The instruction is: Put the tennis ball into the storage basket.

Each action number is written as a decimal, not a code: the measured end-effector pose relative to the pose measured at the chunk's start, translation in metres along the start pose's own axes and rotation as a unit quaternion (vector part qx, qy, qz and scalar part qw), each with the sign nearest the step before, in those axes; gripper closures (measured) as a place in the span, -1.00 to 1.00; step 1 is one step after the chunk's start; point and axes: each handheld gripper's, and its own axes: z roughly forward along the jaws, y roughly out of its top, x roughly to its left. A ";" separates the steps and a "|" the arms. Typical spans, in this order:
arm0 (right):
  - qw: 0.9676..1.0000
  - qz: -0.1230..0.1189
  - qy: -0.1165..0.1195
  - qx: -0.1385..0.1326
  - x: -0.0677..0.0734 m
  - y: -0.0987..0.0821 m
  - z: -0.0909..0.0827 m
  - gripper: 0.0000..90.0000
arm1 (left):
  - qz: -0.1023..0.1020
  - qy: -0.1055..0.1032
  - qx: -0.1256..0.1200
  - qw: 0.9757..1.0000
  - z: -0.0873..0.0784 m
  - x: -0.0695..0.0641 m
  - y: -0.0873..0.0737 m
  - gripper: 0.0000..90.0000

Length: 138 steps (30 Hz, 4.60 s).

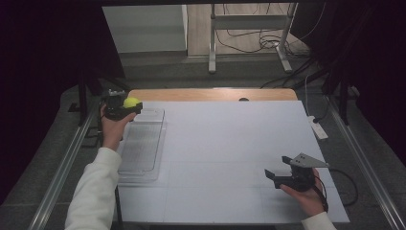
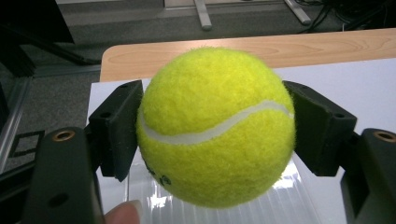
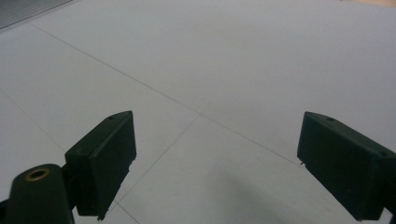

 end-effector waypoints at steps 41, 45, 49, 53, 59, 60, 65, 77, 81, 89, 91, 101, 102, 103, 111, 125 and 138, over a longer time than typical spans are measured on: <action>1.000 -0.002 -0.001 0.001 0.000 0.000 0.000 -0.73 | -0.003 0.004 0.040 0.999 0.011 0.005 -0.012 -0.41; 1.000 -0.001 0.001 0.001 0.000 0.000 0.000 -0.73 | -0.003 0.003 0.044 0.999 0.013 0.005 -0.014 -0.41; 1.000 -0.001 0.001 0.001 0.000 0.000 0.000 -0.73 | -0.004 0.001 0.047 0.999 0.015 0.005 -0.015 -0.41; 1.000 -0.001 0.001 0.001 0.000 0.000 0.000 -0.73 | -0.002 0.000 0.052 0.999 0.015 0.005 -0.017 -0.41; 1.000 -0.001 0.001 0.001 0.000 0.000 0.001 -0.73 | -0.003 -0.001 0.059 0.998 0.017 0.003 -0.018 -0.41; 1.000 -0.001 0.001 0.001 0.000 0.000 0.001 -0.73 | -0.004 -0.001 0.059 0.998 0.017 0.003 -0.019 -0.41; 1.000 -0.001 0.001 0.001 0.000 0.000 0.000 -0.73 | 0.000 0.002 0.065 0.998 0.018 0.003 -0.020 -0.41; 1.000 -0.001 0.001 0.001 0.000 0.000 0.001 -0.73 | 0.012 0.005 0.083 0.996 0.021 0.002 -0.024 -0.41; 1.000 -0.001 0.001 0.001 0.000 0.000 0.001 -0.73 | 0.019 0.006 0.086 0.996 0.022 0.001 -0.025 -0.41; 1.000 -0.001 0.001 0.001 0.000 0.000 0.001 -0.73 | 0.026 0.006 0.097 0.995 0.024 0.000 -0.026 -0.41; 1.000 -0.001 0.002 0.001 0.000 0.000 0.001 -0.73 | 0.029 0.010 0.102 0.994 0.026 -0.002 -0.027 -0.41; 1.000 -0.001 0.002 0.001 0.000 0.000 0.001 -0.73 | 0.043 0.014 0.113 0.992 0.030 -0.006 -0.028 -0.41; 1.000 -0.001 0.002 0.001 0.000 0.000 0.001 -0.73 | 0.047 0.015 0.115 0.992 0.031 -0.006 -0.028 -0.41; 1.000 -0.001 0.002 0.001 0.000 0.000 0.001 -0.73 | 0.046 0.015 0.118 0.992 0.032 -0.006 -0.029 -0.41; 1.000 0.000 0.002 0.002 0.000 -0.001 0.001 -0.73 | 0.054 0.016 0.135 0.989 0.037 -0.008 -0.031 -0.42; 1.000 0.000 0.002 0.003 0.000 -0.001 0.001 -0.73 | 0.096 0.038 0.165 0.981 0.048 -0.016 -0.034 -0.42; 1.000 0.000 0.002 0.005 -0.001 -0.001 0.001 -0.73 | 0.097 0.038 0.165 0.981 0.048 -0.017 -0.034 -0.45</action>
